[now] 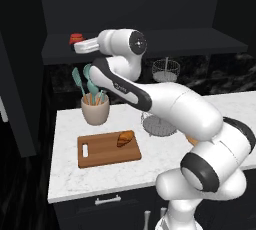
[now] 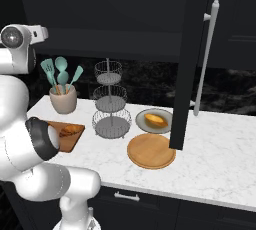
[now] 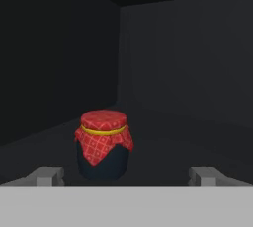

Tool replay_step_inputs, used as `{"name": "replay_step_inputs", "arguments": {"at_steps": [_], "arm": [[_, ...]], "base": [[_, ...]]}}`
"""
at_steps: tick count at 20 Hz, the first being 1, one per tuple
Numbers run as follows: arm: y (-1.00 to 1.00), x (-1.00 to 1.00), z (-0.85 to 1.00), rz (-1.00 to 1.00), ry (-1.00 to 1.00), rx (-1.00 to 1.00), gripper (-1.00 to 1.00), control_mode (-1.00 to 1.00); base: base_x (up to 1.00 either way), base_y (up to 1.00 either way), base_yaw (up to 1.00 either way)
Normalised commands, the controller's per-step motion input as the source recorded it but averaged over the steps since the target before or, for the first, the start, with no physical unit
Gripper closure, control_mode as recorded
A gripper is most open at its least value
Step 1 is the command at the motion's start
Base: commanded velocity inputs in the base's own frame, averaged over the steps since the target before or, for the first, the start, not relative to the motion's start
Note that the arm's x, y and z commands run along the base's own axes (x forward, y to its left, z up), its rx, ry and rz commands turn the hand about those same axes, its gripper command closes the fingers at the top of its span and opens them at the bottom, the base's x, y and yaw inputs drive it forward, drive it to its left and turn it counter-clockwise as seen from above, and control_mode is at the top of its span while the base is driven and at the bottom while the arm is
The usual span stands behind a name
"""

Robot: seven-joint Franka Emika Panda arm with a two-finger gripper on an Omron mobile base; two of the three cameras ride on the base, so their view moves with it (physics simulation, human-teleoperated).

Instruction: From the different types of pastries on the counter, select a croissant and place it on the cutting board. Then retrieve a jar of jam from the cabinet and place it alongside the croissant on the cutting board.

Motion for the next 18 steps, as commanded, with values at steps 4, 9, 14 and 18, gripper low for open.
{"name": "replay_step_inputs", "arguments": {"at_steps": [4,9,14,18], "arm": [[0.27,0.09,0.0,0.0,0.05,0.0,-1.0,-1.0],[0.22,0.06,0.0,0.0,0.06,0.0,-1.0,-1.0],[0.05,0.28,0.0,0.0,0.06,0.0,-1.0,-1.0],[0.01,0.06,-0.02,0.0,0.01,0.0,-1.0,-1.0]], "base": [[0.0,0.0,0.0],[0.0,0.0,0.0],[0.0,0.0,0.0],[0.0,0.0,0.0]]}}
